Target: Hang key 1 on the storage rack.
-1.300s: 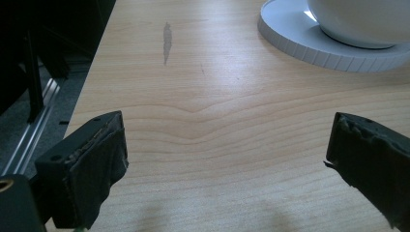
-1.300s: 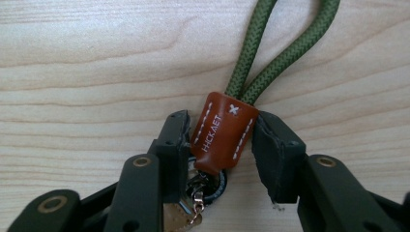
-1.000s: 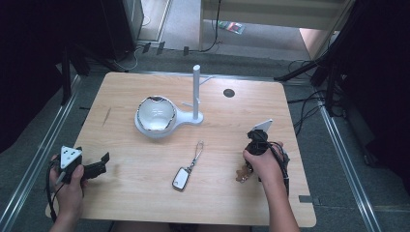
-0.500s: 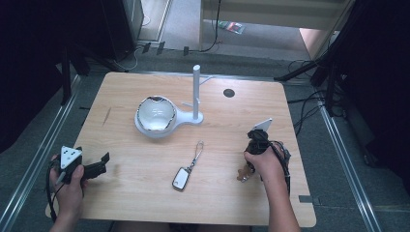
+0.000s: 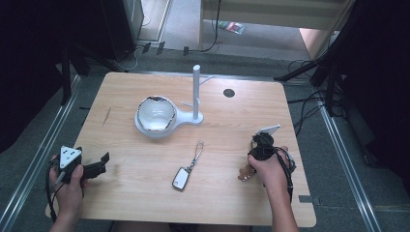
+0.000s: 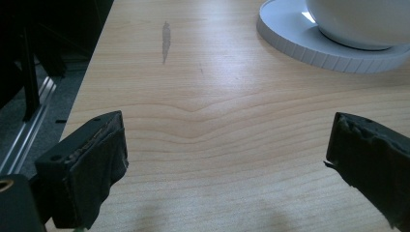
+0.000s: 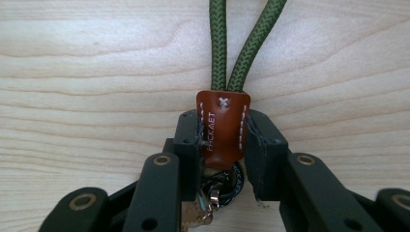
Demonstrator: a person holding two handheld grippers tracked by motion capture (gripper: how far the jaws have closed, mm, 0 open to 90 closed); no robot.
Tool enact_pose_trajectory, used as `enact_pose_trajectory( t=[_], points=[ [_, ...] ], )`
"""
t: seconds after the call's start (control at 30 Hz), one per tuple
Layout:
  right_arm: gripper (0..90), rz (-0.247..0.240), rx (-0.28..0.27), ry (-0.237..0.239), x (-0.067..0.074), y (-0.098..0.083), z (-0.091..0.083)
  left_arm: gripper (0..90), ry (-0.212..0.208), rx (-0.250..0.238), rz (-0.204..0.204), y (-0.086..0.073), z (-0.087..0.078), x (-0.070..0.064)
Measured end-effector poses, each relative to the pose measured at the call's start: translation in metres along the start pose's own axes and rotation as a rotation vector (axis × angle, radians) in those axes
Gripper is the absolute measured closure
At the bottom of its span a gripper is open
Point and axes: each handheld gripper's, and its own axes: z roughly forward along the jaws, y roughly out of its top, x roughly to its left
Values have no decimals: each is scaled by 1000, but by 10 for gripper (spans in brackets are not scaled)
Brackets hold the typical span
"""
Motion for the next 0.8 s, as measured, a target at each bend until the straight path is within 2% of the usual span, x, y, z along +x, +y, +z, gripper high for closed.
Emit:
enact_pose_trajectory(
  t=[0.23, 0.27, 0.3, 0.37, 0.47, 0.63, 0.8],
  points=[
    [702, -43, -131, 15, 5, -8, -16, 13, 4, 0, 5, 0, 0, -1],
    [702, -43, -146, 21, 5, -8, -18, 14, 4, -1, 4, 0, 0, -1],
    [702, -59, -191, 50, 8, -9, -24, 14, 2, 1, 6, 0, 0, -1],
    [702, -59, -203, 57, 9, -9, -27, 14, 2, 1, 7, 0, 0, -1],
    [702, -77, -266, 78, 13, -10, -35, 14, 2, 0, 6, 0, 0, -1],
    [702, -105, -390, 121, 19, -11, -49, 14, 2, -1, 4, 0, 0, -1],
    [702, -106, -527, 150, 21, -11, -62, 13, 2, 0, 7, 0, 0, -1]
  ],
)
